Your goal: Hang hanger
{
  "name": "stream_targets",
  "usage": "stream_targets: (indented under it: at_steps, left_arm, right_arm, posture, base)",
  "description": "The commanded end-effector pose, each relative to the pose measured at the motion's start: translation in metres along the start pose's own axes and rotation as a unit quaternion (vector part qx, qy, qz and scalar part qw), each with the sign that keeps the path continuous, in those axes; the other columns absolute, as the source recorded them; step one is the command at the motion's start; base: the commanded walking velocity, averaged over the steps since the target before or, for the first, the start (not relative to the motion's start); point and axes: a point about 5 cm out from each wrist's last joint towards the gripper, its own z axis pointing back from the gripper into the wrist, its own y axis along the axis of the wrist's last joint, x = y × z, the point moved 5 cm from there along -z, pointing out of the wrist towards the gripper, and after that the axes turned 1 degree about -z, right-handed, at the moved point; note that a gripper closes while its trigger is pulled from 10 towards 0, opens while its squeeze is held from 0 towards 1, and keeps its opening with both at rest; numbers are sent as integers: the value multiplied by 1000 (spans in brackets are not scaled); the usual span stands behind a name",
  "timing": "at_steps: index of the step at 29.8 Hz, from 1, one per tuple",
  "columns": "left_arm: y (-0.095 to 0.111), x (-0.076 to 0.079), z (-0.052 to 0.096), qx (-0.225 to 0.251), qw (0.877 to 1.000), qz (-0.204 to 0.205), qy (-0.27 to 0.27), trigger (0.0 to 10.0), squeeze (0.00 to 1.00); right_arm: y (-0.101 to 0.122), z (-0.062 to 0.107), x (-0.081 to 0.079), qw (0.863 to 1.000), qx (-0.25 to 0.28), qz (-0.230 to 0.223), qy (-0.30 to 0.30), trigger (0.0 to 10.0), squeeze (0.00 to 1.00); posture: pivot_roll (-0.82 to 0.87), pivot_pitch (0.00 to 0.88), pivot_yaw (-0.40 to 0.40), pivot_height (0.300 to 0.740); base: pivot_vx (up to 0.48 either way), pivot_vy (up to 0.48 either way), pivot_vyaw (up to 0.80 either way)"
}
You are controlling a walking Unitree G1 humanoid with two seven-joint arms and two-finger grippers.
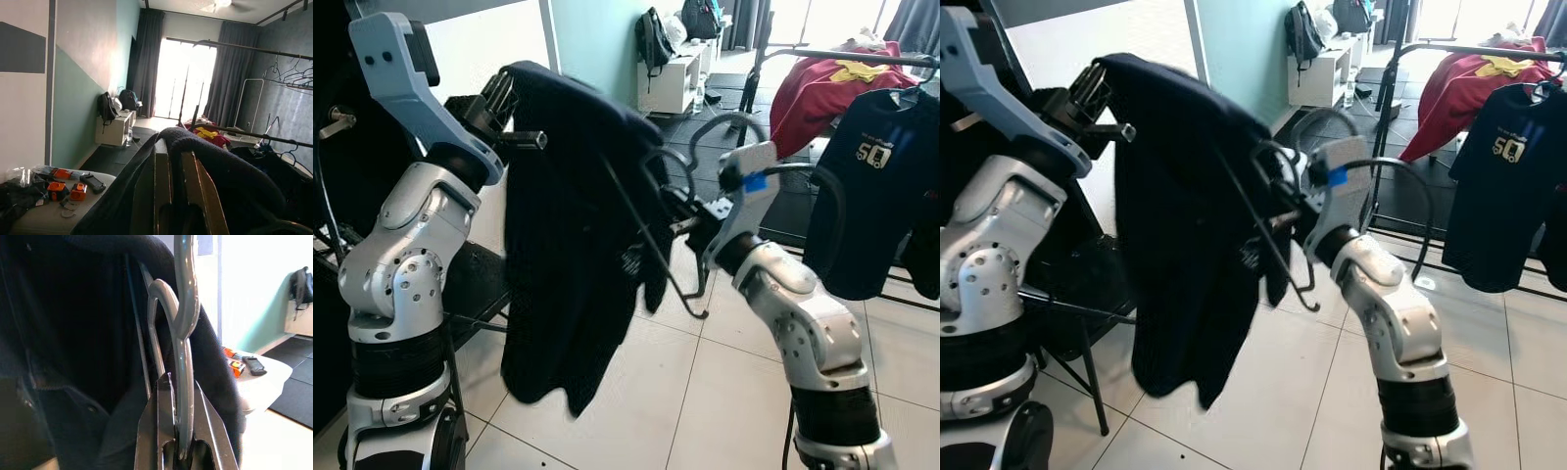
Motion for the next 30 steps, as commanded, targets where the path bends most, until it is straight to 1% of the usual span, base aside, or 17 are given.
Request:
stream_targets:
  at_steps: [1,3,6,7,8,10,11,12,14,15,16,18,19,23,28,29,30]
  left_arm:
    - [-2,-7,2,-3,1000,-6,18,4784,0]
    - [-5,-5,3,-8,1000,-5,15,4784,0]
    - [-15,7,6,-29,1000,3,-8,4118,0]
    - [-33,39,15,-68,994,24,-82,3647,0]
    - [-33,39,15,-68,994,24,-82,3647,0]
    - [-48,72,26,-102,980,41,-165,3922,0]
    - [-56,92,35,-123,968,57,-214,4039,0]
    - [-56,92,35,-123,968,57,-214,4039,0]
    - [-65,121,51,-148,945,70,-284,4078,0]
    - [-65,121,51,-148,945,70,-284,4078,0]
    - [-67,135,61,-157,931,82,-321,4392,0]
    - [-67,149,72,-165,912,106,-361,4078,0]
    - [-64,153,76,-165,903,120,-379,4235,0]
    - [-56,155,80,-157,892,140,-399,4314,0]
    - [-51,146,70,-141,906,148,-371,4863,0]
    - [-53,140,64,-140,914,142,-352,8157,0]
    - [-56,134,59,-140,924,130,-331,9529,0]
  right_arm:
    - [9,-1,15,999,21,-5,-42,10000,0]
    - [9,-2,16,998,24,-7,-49,10000,0]
    - [11,-4,25,997,27,-7,-77,10000,0]
    - [13,-6,34,994,33,-8,-107,10000,0]
    - [13,-6,34,994,33,-8,-107,10000,0]
    - [14,-8,39,992,36,-4,-123,10000,0]
    - [15,-9,41,991,38,-2,-127,10000,0]
    - [15,-9,41,991,38,-2,-127,10000,0]
    - [18,-11,43,990,44,0,-132,10000,0]
    - [18,-11,43,990,44,0,-132,10000,0]
    - [20,-12,45,990,48,0,-136,10000,0]
    - [24,-14,49,988,55,1,-146,10000,0]
    - [25,-14,52,987,57,2,-152,10000,0]
    - [25,-16,55,986,57,2,-158,10000,0]
    - [21,-18,54,986,55,3,-158,10000,0]
    - [20,-19,52,986,53,2,-156,10000,0]
    - [17,-21,50,987,50,1,-150,10000,0]
  posture:
    - [-83,0,38,740]
    - [-83,0,38,740]
    - [-76,0,32,740]
    - [-71,0,28,740]
    - [-71,0,28,740]
    - [-68,0,25,740]
    - [-68,0,23,740]
    - [-68,0,23,740]
    - [-69,0,22,740]
    - [-69,0,22,740]
    - [-72,0,21,740]
    - [-73,0,24,740]
    - [-72,0,26,740]
    - [-70,0,28,740]
    - [-63,0,30,740]
    - [-61,0,29,740]
    - [-61,0,28,740]
  base:
    - [0,0,0]
    - [0,0,0]
    - [0,0,0]
    - [0,0,0]
    - [0,0,0]
    - [0,0,0]
    - [0,0,0]
    - [0,0,0]
    - [0,0,0]
    - [0,0,0]
    - [0,0,0]
    - [0,0,0]
    - [0,0,0]
    - [0,0,0]
    - [0,0,0]
    - [0,0,0]
    - [0,0,0]
